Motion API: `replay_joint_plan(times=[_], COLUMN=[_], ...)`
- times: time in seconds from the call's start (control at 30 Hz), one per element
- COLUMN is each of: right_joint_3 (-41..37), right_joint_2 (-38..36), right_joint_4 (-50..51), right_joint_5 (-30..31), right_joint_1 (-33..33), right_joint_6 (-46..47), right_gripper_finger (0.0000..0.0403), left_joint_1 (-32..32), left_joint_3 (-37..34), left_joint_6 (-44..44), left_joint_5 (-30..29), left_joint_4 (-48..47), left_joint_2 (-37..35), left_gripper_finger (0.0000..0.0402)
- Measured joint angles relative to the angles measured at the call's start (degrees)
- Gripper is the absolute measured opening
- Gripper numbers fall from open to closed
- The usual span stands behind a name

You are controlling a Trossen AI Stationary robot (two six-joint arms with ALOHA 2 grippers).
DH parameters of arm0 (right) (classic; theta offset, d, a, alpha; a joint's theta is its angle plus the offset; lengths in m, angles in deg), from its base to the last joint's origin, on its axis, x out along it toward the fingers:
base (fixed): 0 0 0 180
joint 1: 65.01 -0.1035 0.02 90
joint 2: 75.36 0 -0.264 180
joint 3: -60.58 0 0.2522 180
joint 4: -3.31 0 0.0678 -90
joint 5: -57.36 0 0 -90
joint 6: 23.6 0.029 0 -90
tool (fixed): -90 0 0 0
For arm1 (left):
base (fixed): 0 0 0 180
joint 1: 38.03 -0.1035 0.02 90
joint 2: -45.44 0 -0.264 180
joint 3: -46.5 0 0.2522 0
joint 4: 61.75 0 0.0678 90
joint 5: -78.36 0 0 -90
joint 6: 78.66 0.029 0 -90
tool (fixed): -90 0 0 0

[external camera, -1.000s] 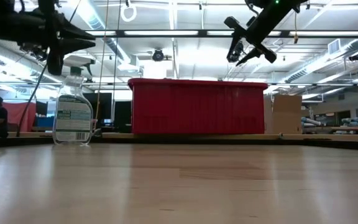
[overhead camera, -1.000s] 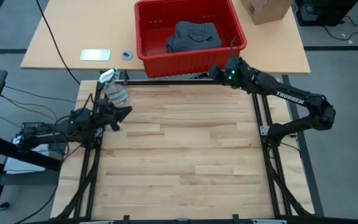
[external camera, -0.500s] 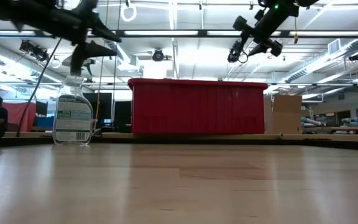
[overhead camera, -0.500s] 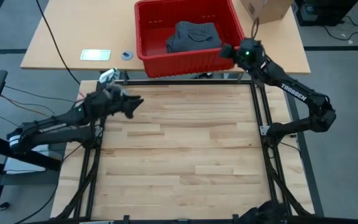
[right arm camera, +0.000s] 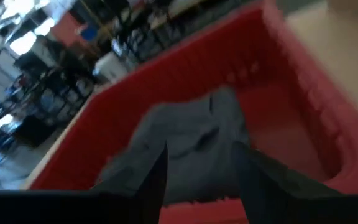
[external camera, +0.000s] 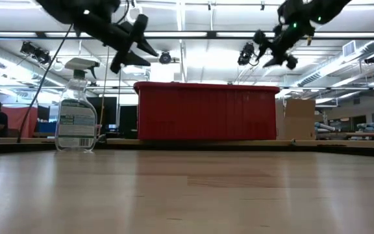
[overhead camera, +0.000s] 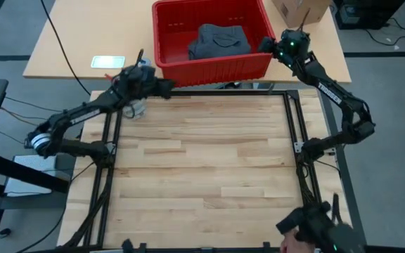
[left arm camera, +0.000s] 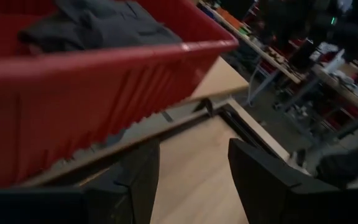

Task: Fold Laundry from Bin
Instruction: Fold the black short

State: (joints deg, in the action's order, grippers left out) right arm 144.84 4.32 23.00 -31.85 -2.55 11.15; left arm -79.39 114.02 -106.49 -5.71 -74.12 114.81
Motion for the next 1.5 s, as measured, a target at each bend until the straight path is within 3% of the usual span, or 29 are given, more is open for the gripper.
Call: replay_joint_plan(times=[0.2, 0.33, 0.53, 0.77, 1.13, 1.5], right_joint_3=[2.41, 9.46, 22.04, 33.96, 50.47, 57.79], right_joint_2=[7.72, 12.47, 20.46, 30.02, 45.25, 53.6], right_joint_4=[0.3, 2.87, 10.74, 13.03, 20.57, 24.28], right_joint_5=[-9.65, -10.45, -5.99, -13.56, -12.38, -4.19], right_joint_1=[3.4, 3.53, 3.9, 5.99, 6.63, 4.56], right_joint_6=[-0.96, -6.66, -15.43, -17.84, -19.77, -23.18], right_gripper_finger=[0.0184, 0.0184, 0.0184, 0.0185, 0.0184, 0.0184], left_joint_1=[-3.81, -5.97, -7.71, -8.06, -8.05, -8.05], left_joint_3=[9.14, 14.43, 19.46, 20.61, 20.59, 20.59], left_joint_6=[0.07, 1.39, 1.71, -0.27, 0.25, -0.77], left_joint_5=[0.0, 2.96, 6.83, 6.14, 3.29, 2.47], left_joint_4=[-1.47, -4.32, -6.95, -6.91, -7.65, -7.63], left_joint_2=[7.29, 11.23, 16.72, 20.79, 21.31, 21.22], left_gripper_finger=[0.0195, 0.0195, 0.0195, 0.0195, 0.0195, 0.0195])
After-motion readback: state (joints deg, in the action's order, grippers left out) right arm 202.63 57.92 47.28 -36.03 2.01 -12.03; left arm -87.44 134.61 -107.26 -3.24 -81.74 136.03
